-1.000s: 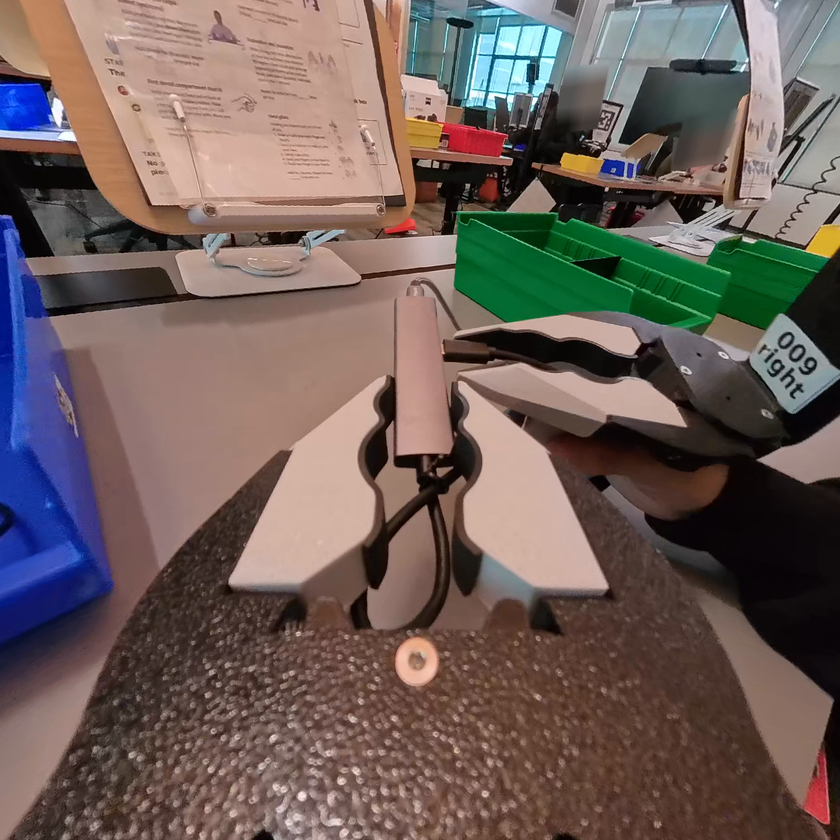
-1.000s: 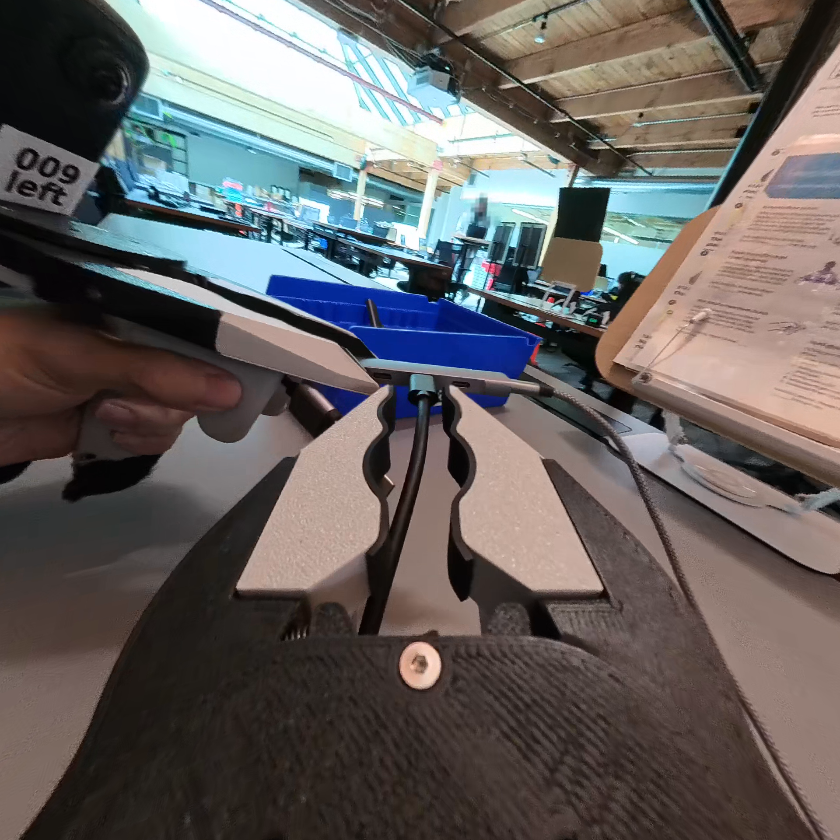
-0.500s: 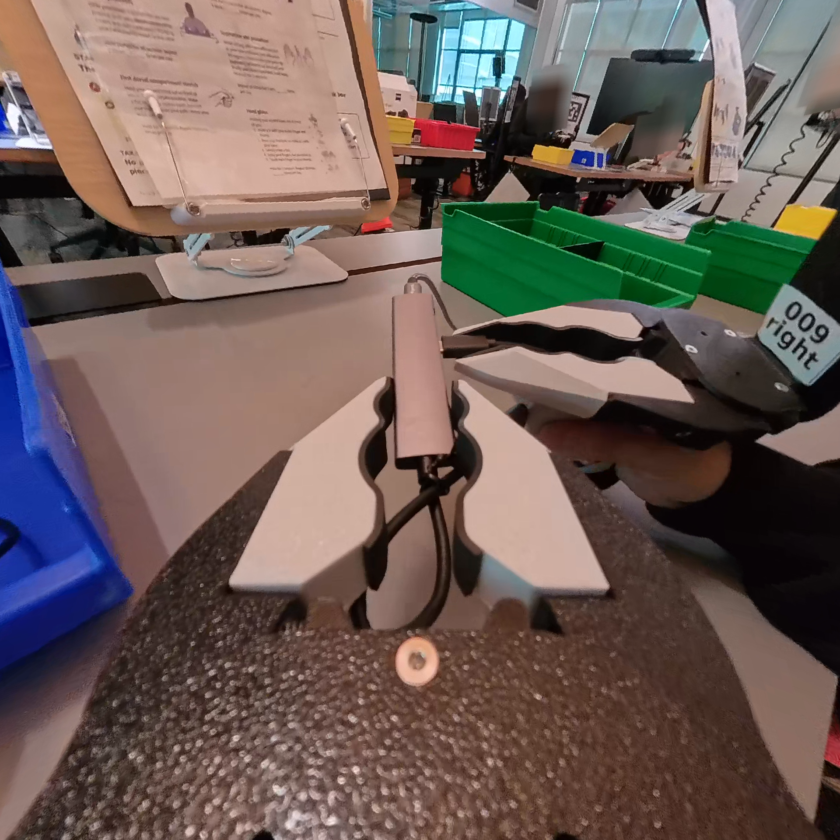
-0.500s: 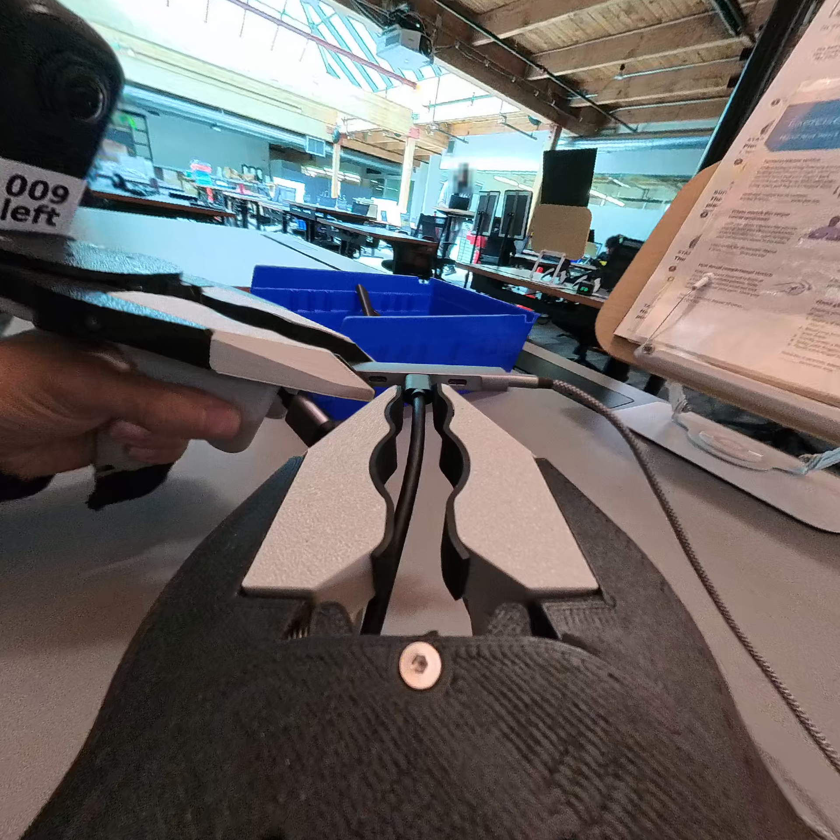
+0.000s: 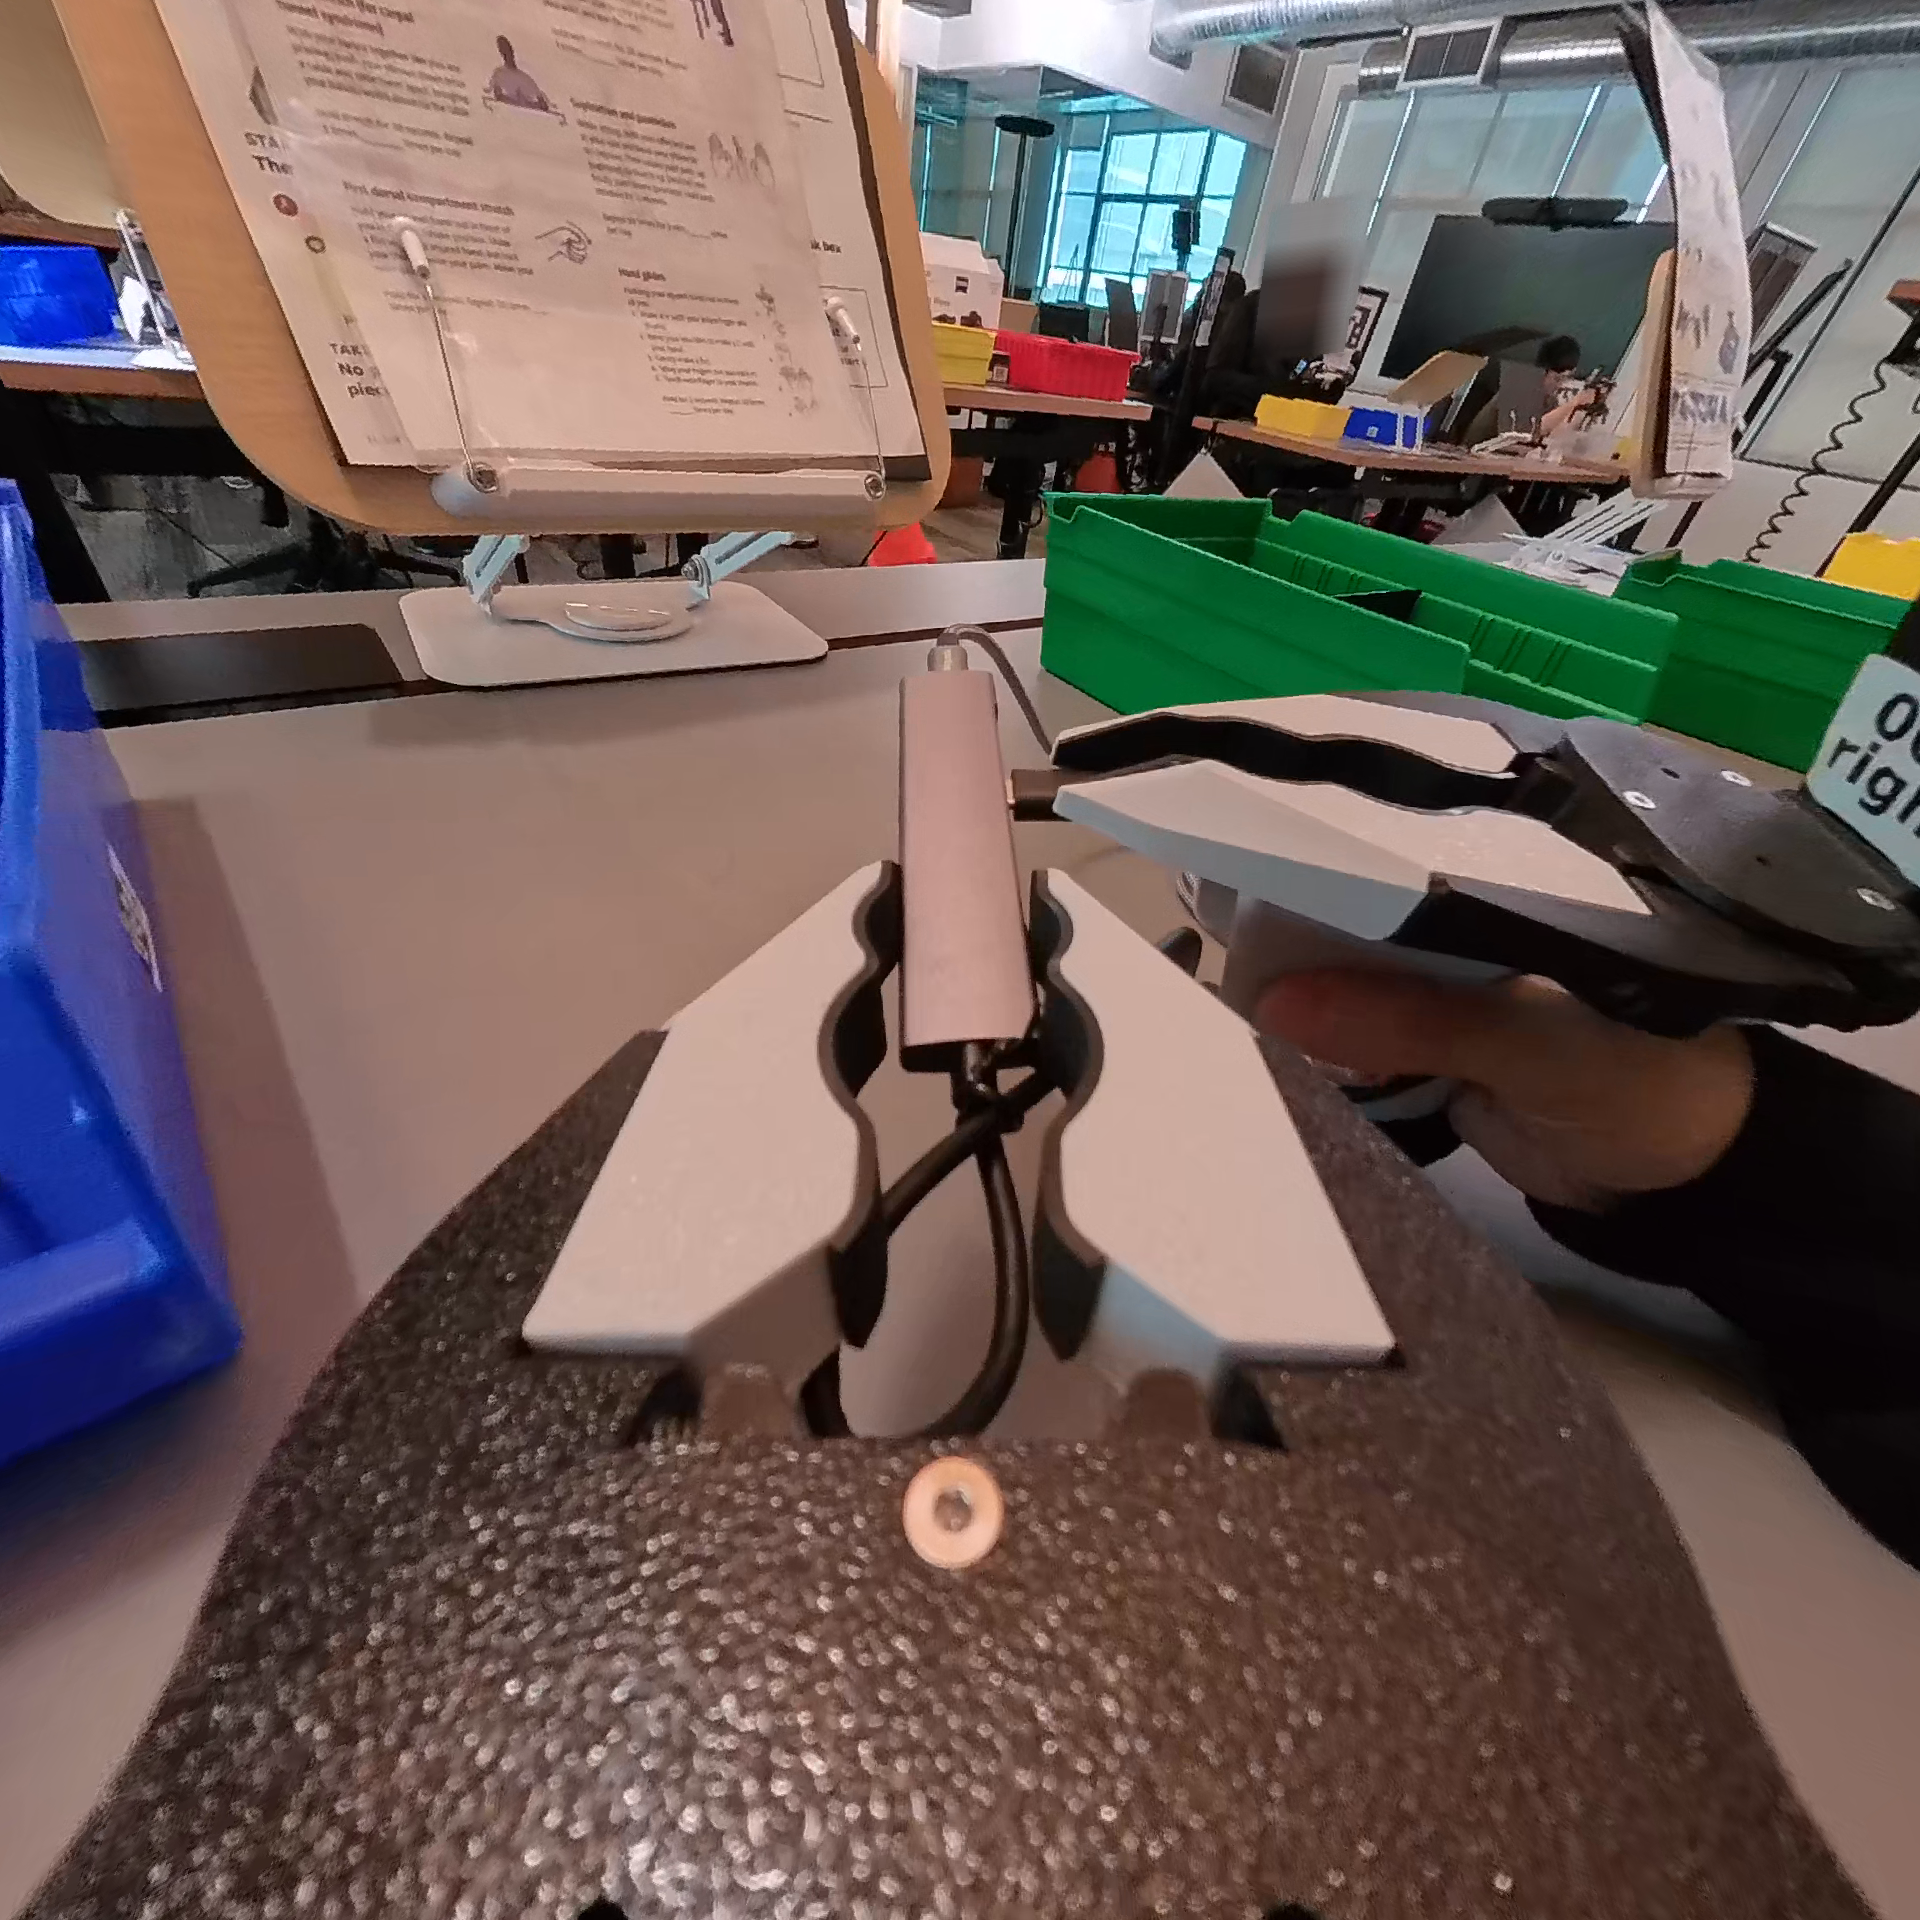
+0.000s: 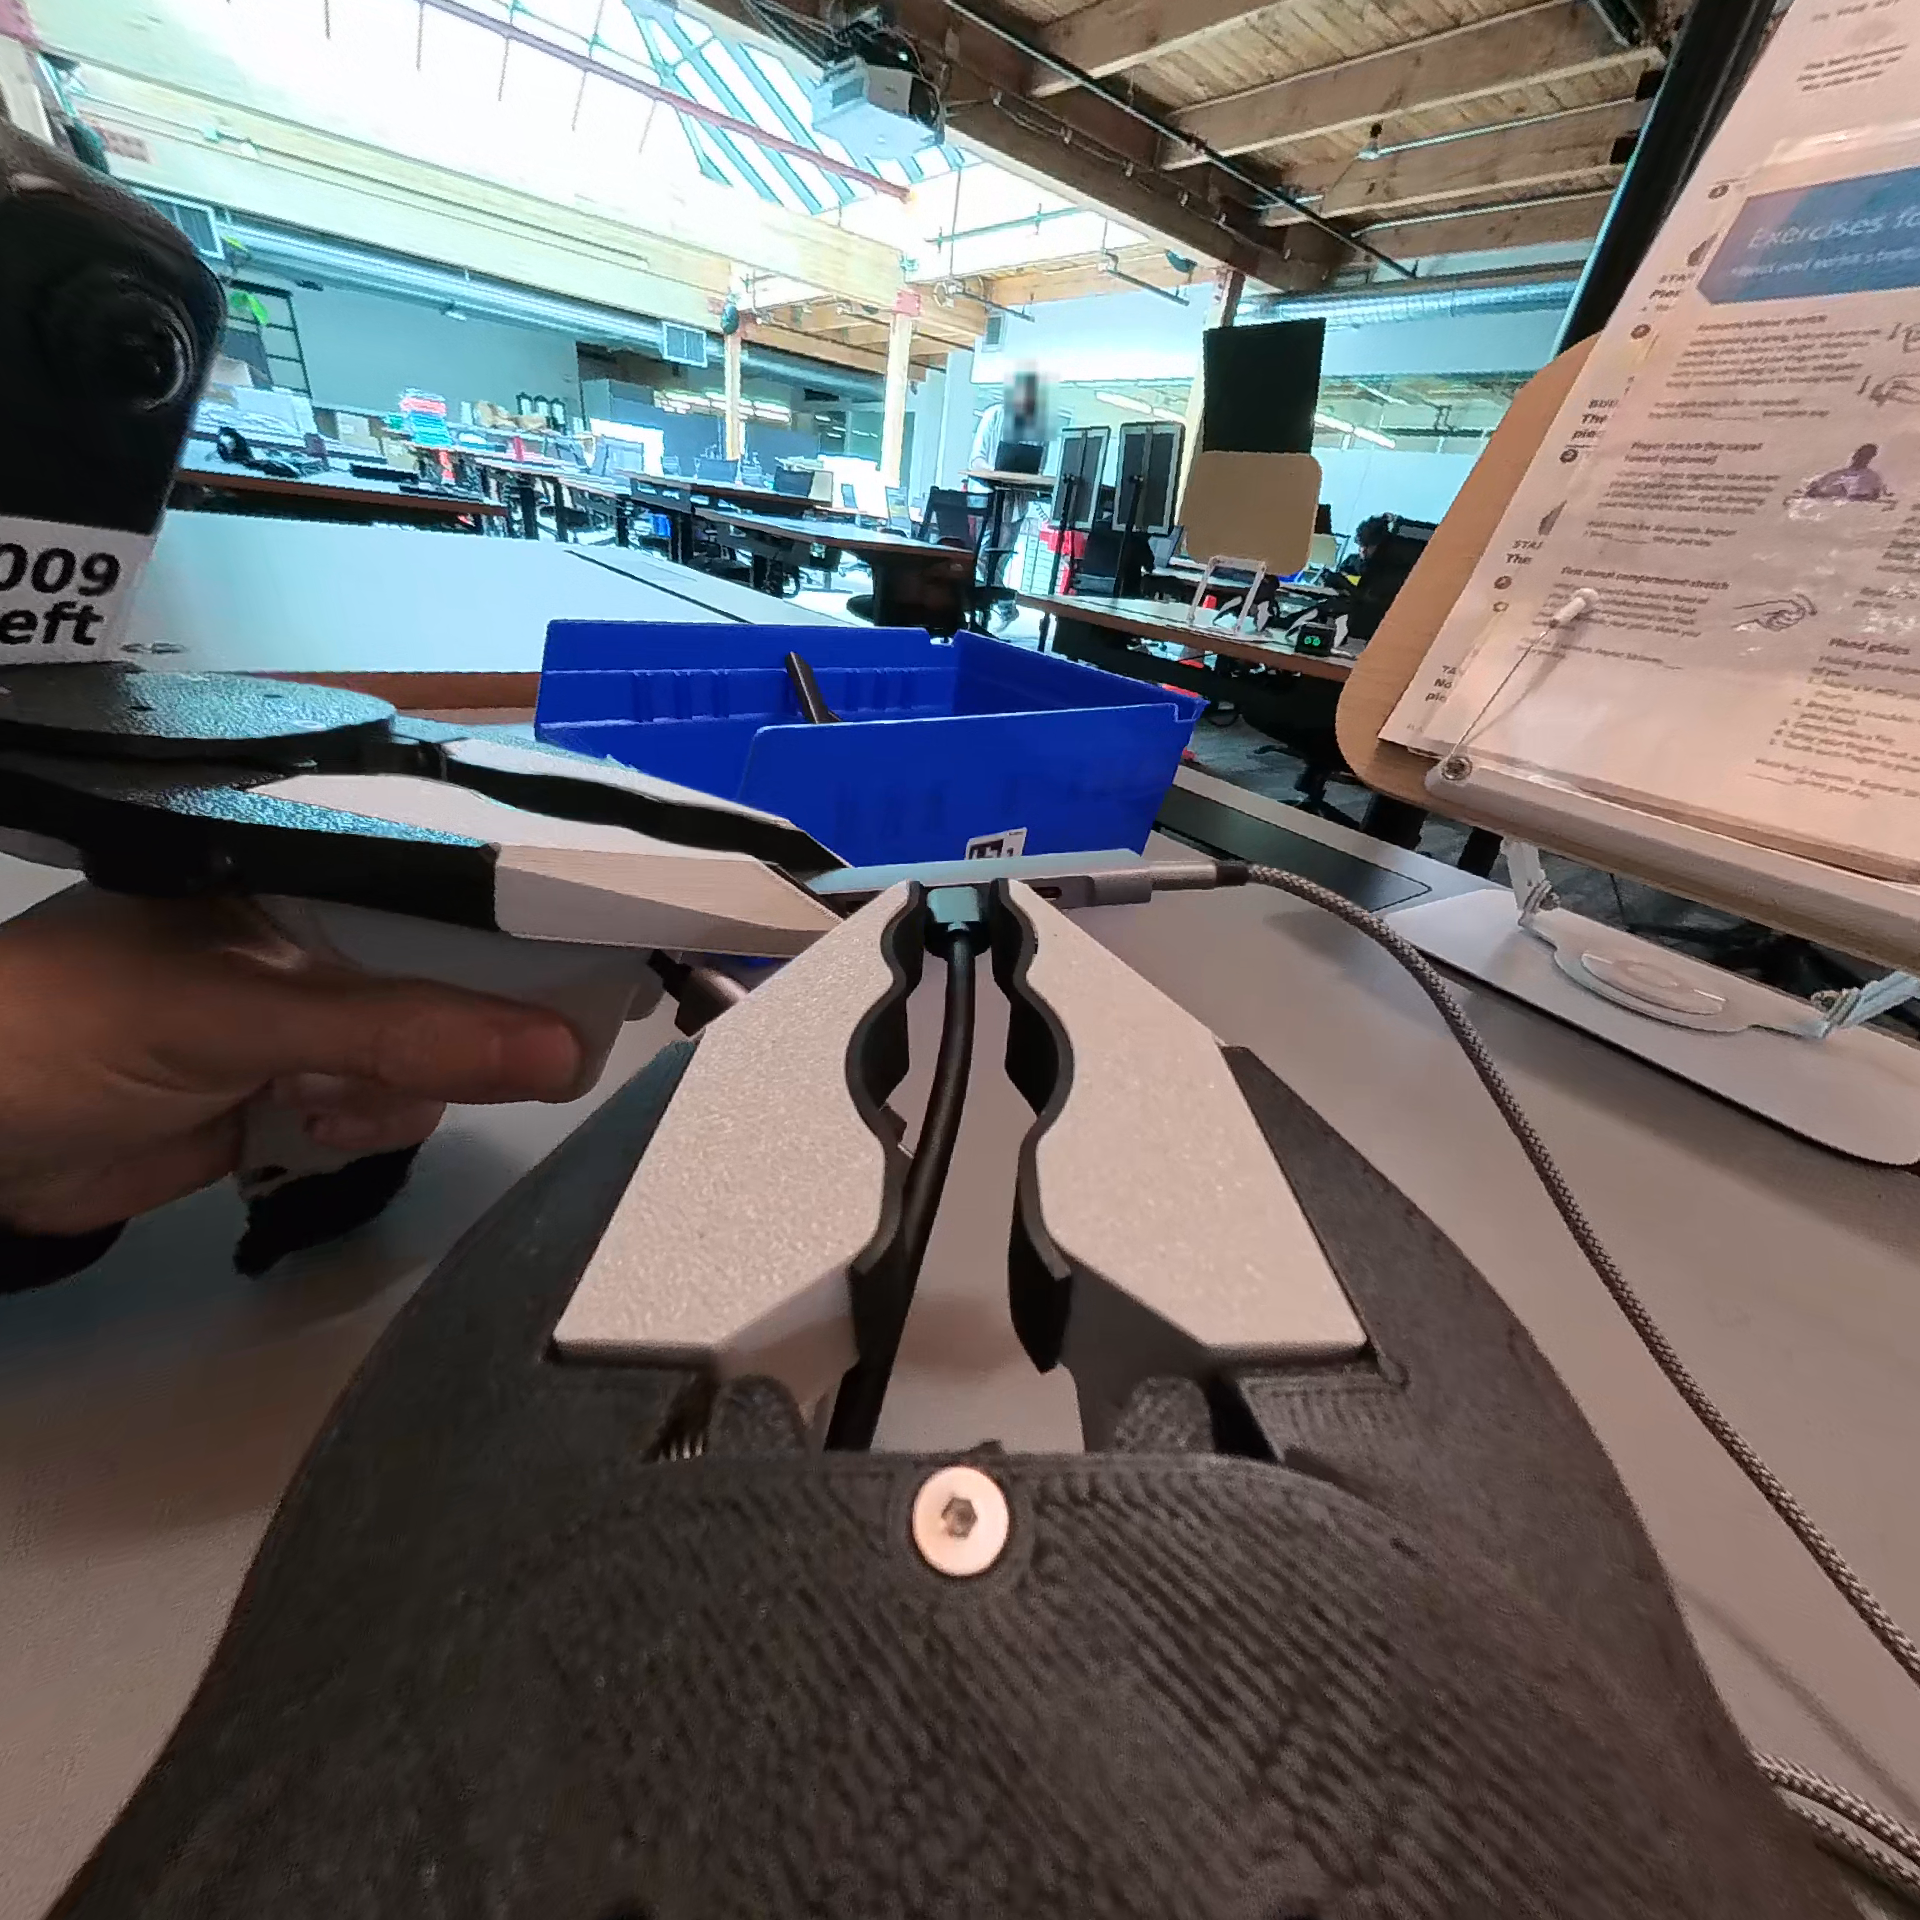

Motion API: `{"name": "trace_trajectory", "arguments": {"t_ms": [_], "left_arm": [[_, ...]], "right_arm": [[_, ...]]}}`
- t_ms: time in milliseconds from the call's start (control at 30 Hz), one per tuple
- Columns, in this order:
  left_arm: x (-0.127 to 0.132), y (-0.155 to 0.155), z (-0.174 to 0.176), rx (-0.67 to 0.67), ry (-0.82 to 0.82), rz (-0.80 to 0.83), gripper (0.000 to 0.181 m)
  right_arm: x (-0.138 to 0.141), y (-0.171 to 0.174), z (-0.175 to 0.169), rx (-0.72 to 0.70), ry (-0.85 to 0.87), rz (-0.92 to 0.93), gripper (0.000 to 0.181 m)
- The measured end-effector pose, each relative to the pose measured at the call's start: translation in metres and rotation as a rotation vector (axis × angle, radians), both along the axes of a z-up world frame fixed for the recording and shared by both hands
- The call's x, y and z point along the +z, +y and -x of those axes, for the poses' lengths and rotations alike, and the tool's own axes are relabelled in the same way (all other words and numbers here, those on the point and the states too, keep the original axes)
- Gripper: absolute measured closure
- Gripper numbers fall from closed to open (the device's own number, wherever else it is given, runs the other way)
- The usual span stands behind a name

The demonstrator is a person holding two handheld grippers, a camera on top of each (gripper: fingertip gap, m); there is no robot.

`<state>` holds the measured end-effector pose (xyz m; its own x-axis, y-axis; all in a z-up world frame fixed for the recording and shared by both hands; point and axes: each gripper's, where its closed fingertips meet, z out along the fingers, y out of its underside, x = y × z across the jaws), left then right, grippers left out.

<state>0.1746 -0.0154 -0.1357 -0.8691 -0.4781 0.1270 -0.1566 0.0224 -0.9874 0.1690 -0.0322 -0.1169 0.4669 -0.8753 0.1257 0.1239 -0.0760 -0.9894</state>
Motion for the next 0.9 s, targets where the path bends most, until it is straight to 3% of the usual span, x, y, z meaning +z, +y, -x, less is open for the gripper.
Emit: {"name": "trace_trajectory", "arguments": {"t_ms": [33, 900], "left_arm": [[-0.0004, 0.0003, -0.0004, 0.002, 0.002, 0.001, 0.159], [0.004, 0.005, 0.0009, 0.022, -0.055, 0.023, 0.158]], "right_arm": [[-0.0004, 0.0003, -0.0005, -0.003, 0.002, 0.005, 0.17], [0.0023, 0.0046, 0.0021, -0.067, -0.053, 0.146, 0.17]]}}
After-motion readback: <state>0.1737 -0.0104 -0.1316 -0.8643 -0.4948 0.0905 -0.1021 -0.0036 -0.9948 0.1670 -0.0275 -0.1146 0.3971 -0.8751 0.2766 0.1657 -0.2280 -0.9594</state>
